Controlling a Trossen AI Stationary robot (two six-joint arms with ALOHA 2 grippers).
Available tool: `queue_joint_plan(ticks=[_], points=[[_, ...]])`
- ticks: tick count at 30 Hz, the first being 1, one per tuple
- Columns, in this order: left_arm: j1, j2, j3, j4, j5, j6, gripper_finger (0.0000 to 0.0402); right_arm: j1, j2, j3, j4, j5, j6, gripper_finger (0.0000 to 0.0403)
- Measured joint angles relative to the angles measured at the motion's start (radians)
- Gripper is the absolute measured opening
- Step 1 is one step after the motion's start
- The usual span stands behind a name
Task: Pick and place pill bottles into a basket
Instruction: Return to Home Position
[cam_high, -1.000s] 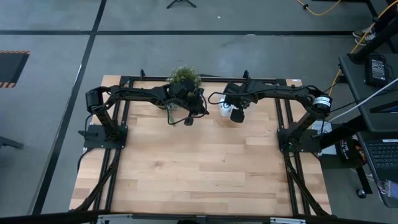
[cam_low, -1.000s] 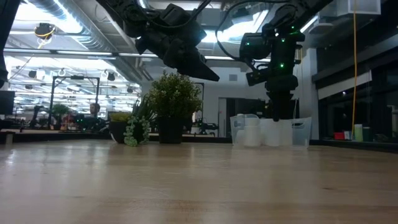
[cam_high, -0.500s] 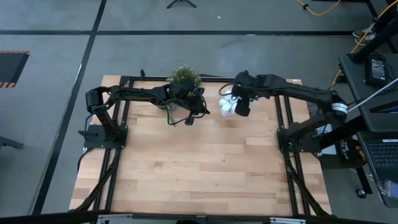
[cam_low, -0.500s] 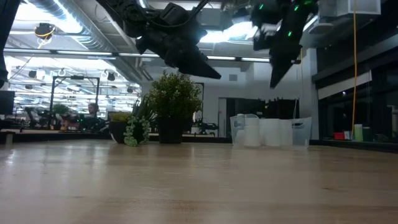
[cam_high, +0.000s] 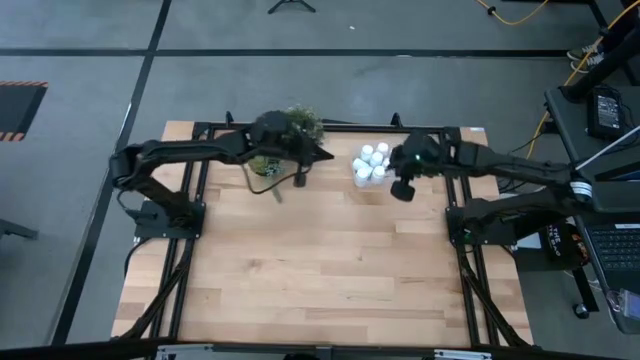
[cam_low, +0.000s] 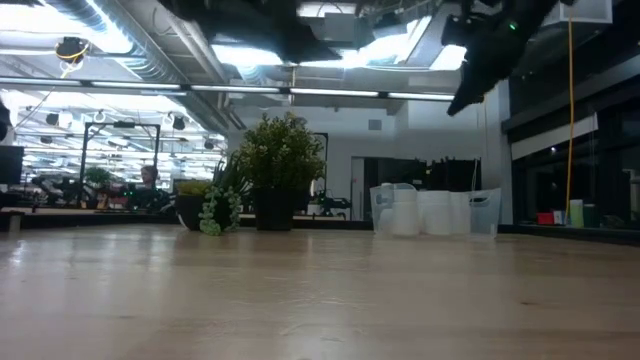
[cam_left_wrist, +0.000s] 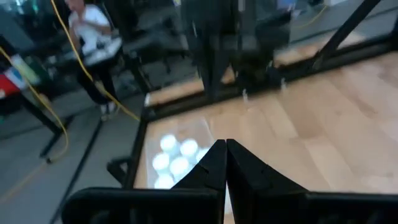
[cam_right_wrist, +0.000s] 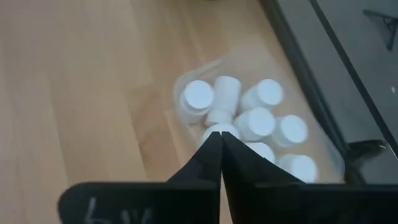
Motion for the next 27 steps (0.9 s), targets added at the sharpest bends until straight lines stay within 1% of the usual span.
queue_joint_plan(ticks=[3,7,9,11,14,16,18,22,24,27], points=[[-0.001,-0.071,0.001,-0.052,0.004,0.001,0.0002,0.023,-0.060,-0.123,0.115,0.000,-0.006,0.0004],[-0.001,-0.113,-0.006,-0.134,-0.005,-0.035,0.0001,0.047,-0.142,-0.254,0.245,-0.002,-0.004,0.0008],[-0.009,-0.130,-0.051,-0.128,-0.025,-0.067,0.0001,0.058,-0.185,-0.303,0.292,-0.002,0.000,0.0010],[-0.020,-0.153,-0.128,-0.110,-0.088,-0.127,0.0001,0.071,-0.228,-0.345,0.316,-0.002,0.025,0.0009],[-0.053,-0.207,-0.270,-0.008,-0.243,-0.180,0.0001,0.092,-0.288,-0.398,0.327,-0.002,0.050,0.0004],[-0.075,-0.258,-0.364,0.096,-0.314,-0.198,0.0001,0.105,-0.326,-0.432,0.342,-0.002,0.052,0.0003],[-0.094,-0.313,-0.456,0.207,-0.333,-0.220,0.0001,0.117,-0.358,-0.459,0.362,-0.002,0.053,0.0003],[-0.109,-0.419,-0.629,0.397,-0.334,-0.238,0.0001,0.131,-0.405,-0.516,0.457,-0.002,0.048,0.0011],[-0.102,-0.465,-0.702,0.463,-0.335,-0.240,0.0001,0.133,-0.414,-0.532,0.486,-0.002,0.025,0.0012],[-0.074,-0.531,-0.786,0.520,-0.336,-0.258,0.0001,0.133,-0.418,-0.538,0.505,-0.002,0.022,0.0010]])
